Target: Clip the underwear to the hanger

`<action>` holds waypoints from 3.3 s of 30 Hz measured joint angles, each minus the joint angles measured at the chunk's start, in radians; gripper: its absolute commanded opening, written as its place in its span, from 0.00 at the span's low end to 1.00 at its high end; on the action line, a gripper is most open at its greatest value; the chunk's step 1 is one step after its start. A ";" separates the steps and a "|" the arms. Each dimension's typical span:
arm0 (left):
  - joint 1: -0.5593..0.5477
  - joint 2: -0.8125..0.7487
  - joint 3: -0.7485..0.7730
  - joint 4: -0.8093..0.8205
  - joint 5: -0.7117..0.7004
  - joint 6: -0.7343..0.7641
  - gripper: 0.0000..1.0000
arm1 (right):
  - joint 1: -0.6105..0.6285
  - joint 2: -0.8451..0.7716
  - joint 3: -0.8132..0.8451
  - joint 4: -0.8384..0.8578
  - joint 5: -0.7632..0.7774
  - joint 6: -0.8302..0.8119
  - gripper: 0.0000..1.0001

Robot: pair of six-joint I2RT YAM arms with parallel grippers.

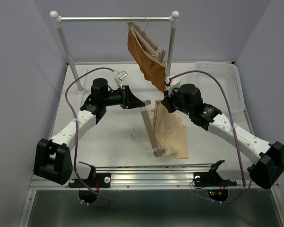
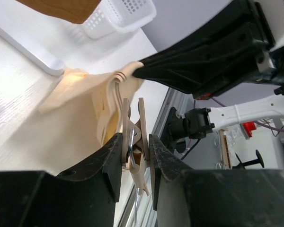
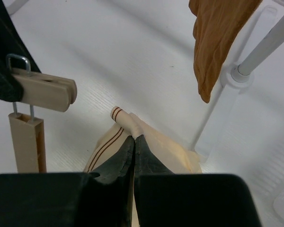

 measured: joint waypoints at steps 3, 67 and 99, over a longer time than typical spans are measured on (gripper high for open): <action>0.001 0.028 0.031 -0.055 -0.010 0.031 0.00 | 0.000 -0.033 -0.035 0.020 -0.027 -0.006 0.01; -0.014 0.124 -0.057 0.096 0.040 0.167 0.00 | -0.074 0.207 -0.066 0.118 -0.106 0.099 0.04; 0.162 0.282 -0.171 0.221 0.146 0.135 0.00 | -0.094 0.346 -0.233 0.129 0.056 0.493 1.00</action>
